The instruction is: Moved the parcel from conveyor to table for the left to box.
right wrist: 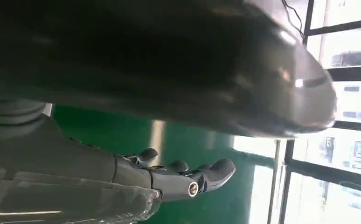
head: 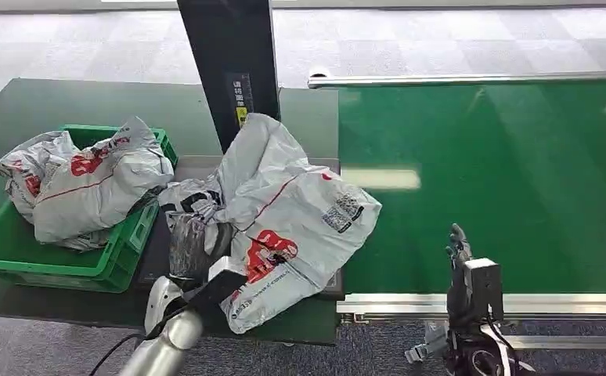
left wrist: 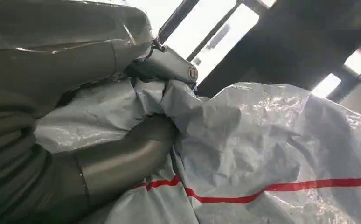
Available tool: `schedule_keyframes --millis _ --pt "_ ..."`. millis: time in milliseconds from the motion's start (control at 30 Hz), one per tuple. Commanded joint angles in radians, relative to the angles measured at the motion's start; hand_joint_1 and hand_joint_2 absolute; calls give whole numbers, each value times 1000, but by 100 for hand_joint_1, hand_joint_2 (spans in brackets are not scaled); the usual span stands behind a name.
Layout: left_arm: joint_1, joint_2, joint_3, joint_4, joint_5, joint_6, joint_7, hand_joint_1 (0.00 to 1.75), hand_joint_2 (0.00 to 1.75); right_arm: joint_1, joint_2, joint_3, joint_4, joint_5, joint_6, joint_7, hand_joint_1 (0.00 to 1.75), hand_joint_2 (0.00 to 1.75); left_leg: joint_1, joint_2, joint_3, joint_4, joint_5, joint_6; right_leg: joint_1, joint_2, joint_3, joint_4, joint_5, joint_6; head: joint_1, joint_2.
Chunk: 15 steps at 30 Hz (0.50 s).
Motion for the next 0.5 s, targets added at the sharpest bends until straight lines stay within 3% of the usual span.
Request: schedule_keyframes --millis 33,300,400,500 --pt "76 -49 0 -458 137 112 -193 175 175 -22 -26 -12 43 -37 -6 -24 0 0 1 0 -4 3 -1 1 1 0 -3 1 -1 0 0 0" --pt "98 -96 76 -696 118 112 -193 175 175 -7 -17 2 11 -50 -23 -22 0 0 0 2 -2 1 -1 1 0 2 -3 0 0 0 0 0" --pt "75 -128 147 -801 -47 112 -193 175 175 -15 -13 5 12 -50 -27 -17 0 0 1 2 -3 2 -1 0 1 2 -3 1 0 0 0 0" --pt "56 -172 259 -769 -262 112 -193 175 175 -15 -7 2 17 -41 -30 -4 0 0 0 4 -3 2 -1 1 1 4 -4 1 0 0 0 0"
